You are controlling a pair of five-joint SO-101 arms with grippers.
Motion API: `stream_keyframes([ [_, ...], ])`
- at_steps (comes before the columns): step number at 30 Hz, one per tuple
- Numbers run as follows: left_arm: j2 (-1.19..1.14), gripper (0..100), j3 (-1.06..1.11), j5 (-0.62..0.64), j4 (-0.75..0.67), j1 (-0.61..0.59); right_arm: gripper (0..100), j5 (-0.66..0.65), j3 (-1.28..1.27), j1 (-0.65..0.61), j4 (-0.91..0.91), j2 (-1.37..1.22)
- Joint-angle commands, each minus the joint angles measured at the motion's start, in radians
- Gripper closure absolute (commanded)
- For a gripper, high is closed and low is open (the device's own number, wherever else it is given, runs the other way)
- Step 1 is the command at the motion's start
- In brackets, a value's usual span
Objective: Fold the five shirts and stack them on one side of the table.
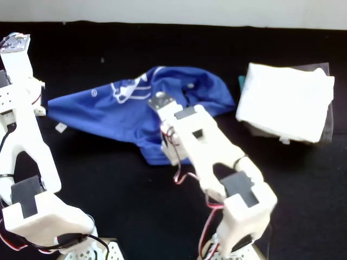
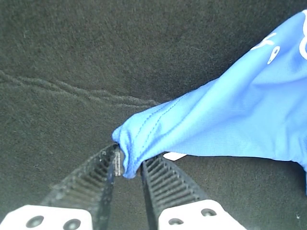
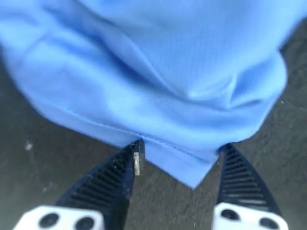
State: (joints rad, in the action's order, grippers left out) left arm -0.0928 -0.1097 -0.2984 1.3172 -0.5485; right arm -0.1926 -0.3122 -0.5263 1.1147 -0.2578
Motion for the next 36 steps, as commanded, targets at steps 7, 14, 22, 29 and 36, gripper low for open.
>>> stream_keyframes([
  [7, 0.012, 99, 0.001, 0.005, -0.005, -0.007, 98.4, 0.008, 0.114, 0.081, 0.005, -0.044],
  [14, 0.002, 99, 0.005, 0.005, 0.002, 0.004, 99.2, 0.002, 0.176, 0.160, 0.133, 0.220],
  [22, 0.025, 99, -0.079, 0.008, 0.199, 0.131, 99.3, -0.081, 0.449, 0.341, 0.236, 0.435],
  [29, 0.116, 99, -0.404, 0.008, 0.385, 0.183, 99.3, -0.083, 0.892, 0.466, 0.380, 0.384],
  [36, 0.220, 99, -0.625, 0.008, 0.443, 0.130, 99.3, -0.083, 1.331, 0.501, 0.559, 0.384],
])
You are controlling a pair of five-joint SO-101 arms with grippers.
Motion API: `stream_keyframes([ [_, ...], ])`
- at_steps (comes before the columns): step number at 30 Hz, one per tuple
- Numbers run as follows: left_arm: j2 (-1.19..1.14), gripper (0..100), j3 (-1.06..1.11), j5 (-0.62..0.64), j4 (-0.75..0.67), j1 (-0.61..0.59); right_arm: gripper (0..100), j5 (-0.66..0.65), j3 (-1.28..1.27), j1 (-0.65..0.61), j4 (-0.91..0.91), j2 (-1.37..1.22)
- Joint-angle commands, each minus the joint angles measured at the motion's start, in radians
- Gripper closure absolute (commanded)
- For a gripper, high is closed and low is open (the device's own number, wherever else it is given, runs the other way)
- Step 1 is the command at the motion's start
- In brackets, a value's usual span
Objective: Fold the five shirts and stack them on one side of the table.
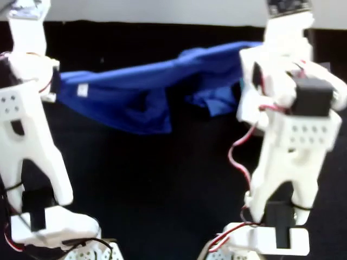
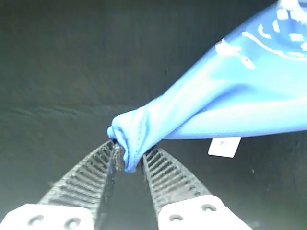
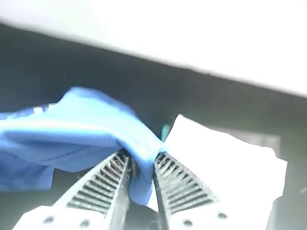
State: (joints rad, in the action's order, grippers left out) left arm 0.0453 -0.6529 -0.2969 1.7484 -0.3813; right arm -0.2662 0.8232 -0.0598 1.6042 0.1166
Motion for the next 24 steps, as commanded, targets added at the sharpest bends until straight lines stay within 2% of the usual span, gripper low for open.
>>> stream_keyframes([
  [1, 0.111, 99, -0.088, 0.006, 0.014, -0.054, 99.3, -0.011, 0.252, 0.044, 0.107, 0.010],
  [7, 0.289, 99, -0.087, 0.006, 0.014, -0.130, 99.3, -0.074, 0.486, 0.125, 0.157, 0.068],
  [11, 0.387, 99, -0.087, 0.006, 0.014, -0.131, 99.3, -0.118, 0.493, 0.130, 0.157, 0.180],
  [18, 0.450, 99, -0.087, 0.006, 0.012, -0.131, 99.3, -0.121, 0.495, 0.133, 0.097, 0.357],
  [24, 0.453, 99, -0.093, 0.006, 0.012, -0.133, 99.3, -0.121, 0.493, 0.226, -0.013, 0.453],
])
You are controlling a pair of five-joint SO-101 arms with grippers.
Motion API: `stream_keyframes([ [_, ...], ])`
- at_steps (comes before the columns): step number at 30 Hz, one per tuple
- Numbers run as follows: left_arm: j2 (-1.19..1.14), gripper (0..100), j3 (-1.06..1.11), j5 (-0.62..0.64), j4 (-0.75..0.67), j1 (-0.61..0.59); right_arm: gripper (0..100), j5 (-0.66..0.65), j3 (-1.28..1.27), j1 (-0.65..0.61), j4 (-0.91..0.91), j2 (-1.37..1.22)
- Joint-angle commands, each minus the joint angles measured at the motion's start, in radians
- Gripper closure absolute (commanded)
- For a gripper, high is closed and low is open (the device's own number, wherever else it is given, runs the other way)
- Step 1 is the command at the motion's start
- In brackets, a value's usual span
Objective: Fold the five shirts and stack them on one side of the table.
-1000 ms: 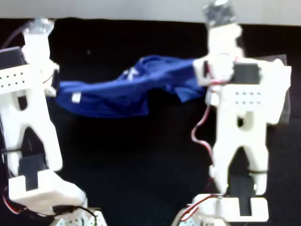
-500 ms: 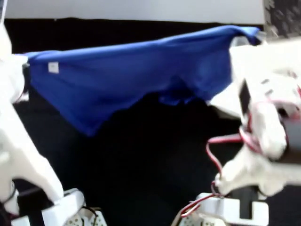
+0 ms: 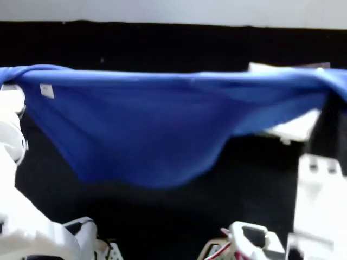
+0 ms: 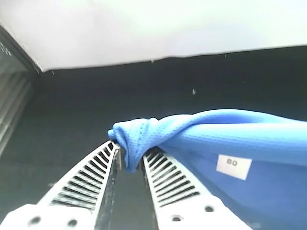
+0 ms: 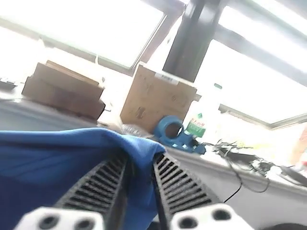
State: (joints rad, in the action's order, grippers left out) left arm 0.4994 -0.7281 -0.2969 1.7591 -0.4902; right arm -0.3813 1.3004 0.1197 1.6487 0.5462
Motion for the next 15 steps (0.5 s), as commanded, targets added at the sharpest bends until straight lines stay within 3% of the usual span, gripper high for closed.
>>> stream_keyframes([
  [1, 0.004, 99, -0.018, 0.006, 0.002, -0.024, 99.3, -0.006, 0.015, 0.047, -0.058, 0.031],
  [10, 0.128, 99, -0.012, 0.005, -0.003, -0.076, 99.3, 0.000, 0.010, 0.047, -0.059, 0.036],
  [15, 0.076, 99, 0.071, 0.003, -0.014, -0.097, 99.3, 0.049, -0.176, 0.010, -0.074, 0.013],
])
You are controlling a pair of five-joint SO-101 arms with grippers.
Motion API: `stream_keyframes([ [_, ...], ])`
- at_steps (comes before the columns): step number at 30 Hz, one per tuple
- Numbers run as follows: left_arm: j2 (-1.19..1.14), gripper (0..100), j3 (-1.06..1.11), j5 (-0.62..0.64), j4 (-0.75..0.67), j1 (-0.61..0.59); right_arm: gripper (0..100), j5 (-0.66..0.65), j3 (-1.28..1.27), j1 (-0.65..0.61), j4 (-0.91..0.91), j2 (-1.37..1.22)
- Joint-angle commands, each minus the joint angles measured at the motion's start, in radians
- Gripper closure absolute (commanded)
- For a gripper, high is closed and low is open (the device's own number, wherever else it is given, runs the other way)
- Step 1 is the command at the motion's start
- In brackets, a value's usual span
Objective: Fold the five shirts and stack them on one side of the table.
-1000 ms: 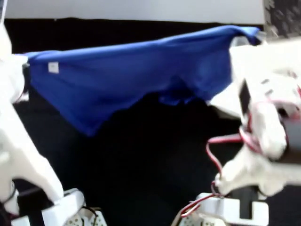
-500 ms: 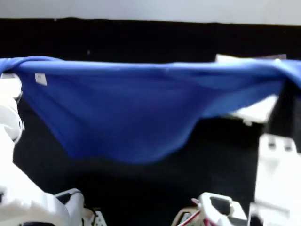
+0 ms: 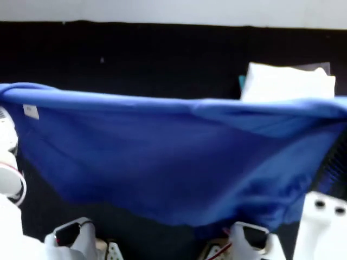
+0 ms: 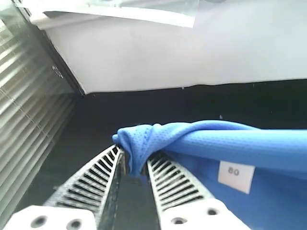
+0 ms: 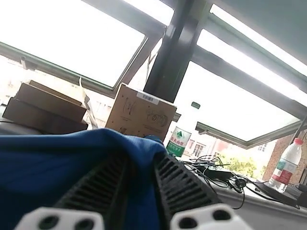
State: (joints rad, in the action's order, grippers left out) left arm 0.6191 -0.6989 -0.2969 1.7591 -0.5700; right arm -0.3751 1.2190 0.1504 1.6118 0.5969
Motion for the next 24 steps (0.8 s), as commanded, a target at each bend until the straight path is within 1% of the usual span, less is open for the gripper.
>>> stream_keyframes([
  [1, -0.068, 99, 0.068, 0.002, -0.021, -0.018, 99.3, 0.055, -0.139, -0.042, -0.045, -0.048],
  [7, -0.271, 99, 0.131, 0.000, -0.083, -0.013, 99.3, 0.064, -0.449, -0.156, -0.166, -0.148],
  [9, -0.360, 99, 0.130, 0.000, -0.121, -0.008, 99.3, 0.064, -0.559, -0.183, -0.246, -0.193],
  [13, -0.542, 99, 0.122, -0.011, -0.249, 0.039, 99.3, 0.064, -0.719, -0.202, -0.484, -0.317],
  [16, -0.677, 99, 0.039, -0.054, -0.290, 0.079, 99.3, 0.063, -0.708, -0.214, -0.572, -0.447],
  [21, -0.917, 99, -0.186, -0.086, -0.290, 0.085, 99.3, 0.063, -0.581, -0.217, -0.564, -0.656],
  [24, -1.043, 99, -0.298, -0.103, -0.290, 0.079, 99.3, 0.063, -0.527, -0.232, -0.515, -0.751],
])
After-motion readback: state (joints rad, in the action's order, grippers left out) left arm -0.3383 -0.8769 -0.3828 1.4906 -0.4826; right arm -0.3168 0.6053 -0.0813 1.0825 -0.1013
